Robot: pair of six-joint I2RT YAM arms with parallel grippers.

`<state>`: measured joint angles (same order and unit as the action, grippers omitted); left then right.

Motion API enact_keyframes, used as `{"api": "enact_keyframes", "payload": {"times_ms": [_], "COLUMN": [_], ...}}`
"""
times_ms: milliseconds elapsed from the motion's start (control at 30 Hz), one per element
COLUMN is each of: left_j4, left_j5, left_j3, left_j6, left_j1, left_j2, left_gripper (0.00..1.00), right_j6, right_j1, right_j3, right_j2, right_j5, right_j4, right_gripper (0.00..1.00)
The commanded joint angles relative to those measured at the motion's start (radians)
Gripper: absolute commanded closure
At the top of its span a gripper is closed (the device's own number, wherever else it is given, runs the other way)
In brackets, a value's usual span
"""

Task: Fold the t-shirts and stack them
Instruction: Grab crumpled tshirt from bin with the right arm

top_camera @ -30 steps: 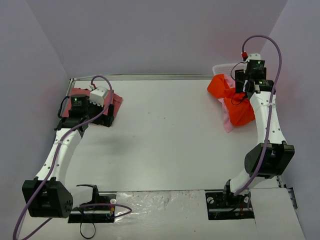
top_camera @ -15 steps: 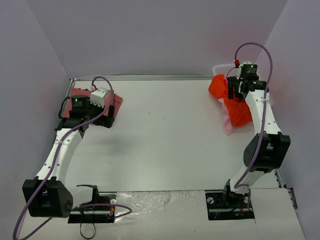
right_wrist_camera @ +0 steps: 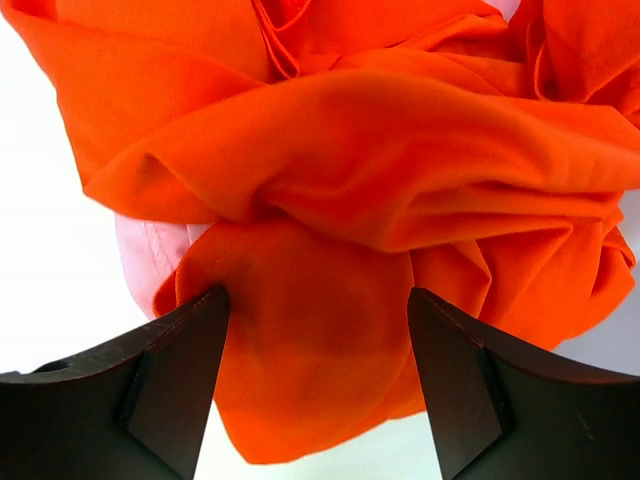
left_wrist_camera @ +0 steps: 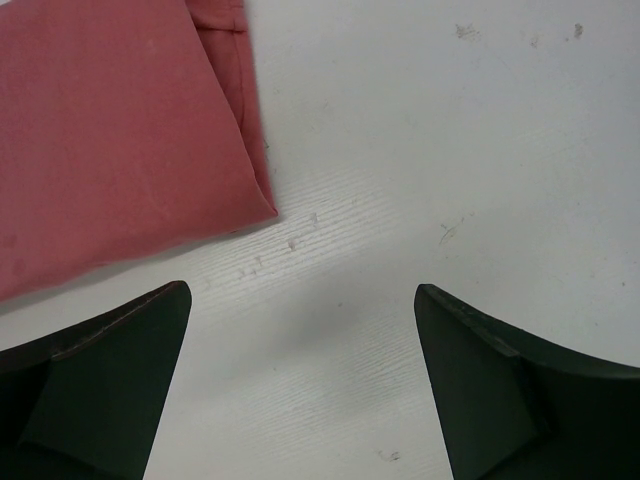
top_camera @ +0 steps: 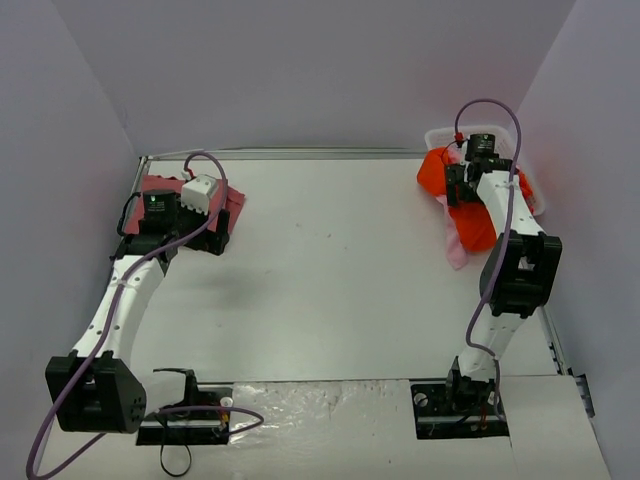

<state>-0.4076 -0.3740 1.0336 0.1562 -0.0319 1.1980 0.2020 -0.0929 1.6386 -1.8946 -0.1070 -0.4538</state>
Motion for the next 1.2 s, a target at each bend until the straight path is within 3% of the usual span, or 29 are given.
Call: {"api": "enact_keyframes", "payload": {"times_ms": [0,567,867,900,1000,1033,1067,1167], "left_j4": [0.009,0.012,0.016,0.015,0.015,0.015,0.015,0.013], "left_j5": [-0.016,-0.016,-0.022,-0.020,-0.019,-0.019,-0.019,-0.020], "left_j3": [0.000,-0.003,-0.010,-0.010,-0.010,-0.010,-0.012,-0.012], "left_j6": [0.013,0.017,0.023,0.023,0.026,0.026,0.028,0.028], "left_j1": [-0.002,-0.002,-0.003,-0.002,-0.002,-0.002,-0.002,-0.002], "left_j2": [-0.005,0.014,0.028,0.031,0.034,0.035,0.035,0.040], "left_gripper": [0.06,0.06,0.06,0.06,0.06,0.06,0.06,0.06], "right_j6": [-0.012,-0.016,-0.027,-0.024,-0.023,-0.021,-0.019,-0.016], "right_j1": [-0.008,-0.042,-0.042,-0.042,-0.045,-0.045,-0.047,-0.047], "right_j3": [0.061,0.110,0.190,0.196,0.214,0.214,0.214,0.201], "right_j2": [-0.021,-0.057,-0.159,-0.176,-0.196,-0.198,-0.196,-0.167], "right_j5": [-0.010,-0.030,-0.023,-0.026,-0.039,-0.039,-0.037,-0.022], "right_j4": [0.009,0.052,0.089,0.090,0.092,0.093,0.096,0.099], "right_gripper": [0.32,0.37,0.48,0.50,0.79,0.93,0.98,1.00]}}
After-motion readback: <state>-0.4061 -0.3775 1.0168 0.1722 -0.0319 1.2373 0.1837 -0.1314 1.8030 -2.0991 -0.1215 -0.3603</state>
